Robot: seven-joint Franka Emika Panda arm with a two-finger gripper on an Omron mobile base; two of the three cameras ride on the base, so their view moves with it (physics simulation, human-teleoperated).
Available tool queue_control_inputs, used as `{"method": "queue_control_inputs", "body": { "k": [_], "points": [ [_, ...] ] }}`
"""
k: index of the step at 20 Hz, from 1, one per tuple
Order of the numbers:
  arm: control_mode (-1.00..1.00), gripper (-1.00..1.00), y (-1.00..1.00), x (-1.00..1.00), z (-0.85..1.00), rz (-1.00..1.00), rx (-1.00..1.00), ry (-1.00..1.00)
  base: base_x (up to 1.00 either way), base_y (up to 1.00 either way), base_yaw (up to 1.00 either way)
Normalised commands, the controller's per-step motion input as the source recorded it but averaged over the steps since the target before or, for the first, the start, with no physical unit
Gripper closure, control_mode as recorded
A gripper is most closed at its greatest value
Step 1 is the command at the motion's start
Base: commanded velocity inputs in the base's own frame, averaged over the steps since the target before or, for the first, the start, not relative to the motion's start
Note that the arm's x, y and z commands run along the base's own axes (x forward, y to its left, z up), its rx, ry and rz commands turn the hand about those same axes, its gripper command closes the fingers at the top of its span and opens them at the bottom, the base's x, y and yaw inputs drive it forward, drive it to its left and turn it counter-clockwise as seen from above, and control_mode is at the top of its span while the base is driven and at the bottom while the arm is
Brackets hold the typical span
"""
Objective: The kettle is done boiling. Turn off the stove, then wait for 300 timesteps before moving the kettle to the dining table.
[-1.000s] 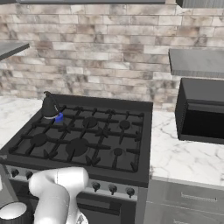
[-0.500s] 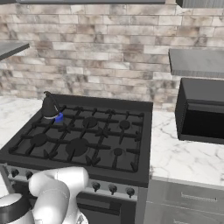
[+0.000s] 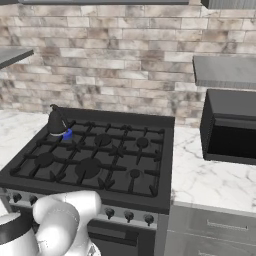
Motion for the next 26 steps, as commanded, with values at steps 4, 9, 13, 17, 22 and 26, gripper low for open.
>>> {"method": "queue_control_inputs", "body": {
  "k": [4, 9, 13, 17, 22, 26],
  "points": [
    [-1.0, -1.0, -0.14, 0.1, -0.14, 0.11, -0.02, 0.06, 0.0, 0.0, 0.0],
    [-1.0, -1.0, -0.03, 0.19, -0.19, 0.09, -0.02, 0.06, 0.0, 0.0, 0.0],
    [-1.0, -1.0, 0.03, 0.27, -0.23, 0.03, -0.09, 0.09, 0.0, 0.0, 0.0],
    [-1.0, -1.0, 0.16, 0.22, -0.3, 0.05, -0.12, 0.06, 0.0, 0.0, 0.0],
    [-1.0, -1.0, 0.24, 0.15, -0.25, 0.05, -0.13, 0.04, 0.0, 0.0, 0.0],
    [-1.0, -1.0, 0.22, 0.09, -0.22, 0.06, -0.13, 0.05, 0.0, 0.0, 0.0]
  ]
}}
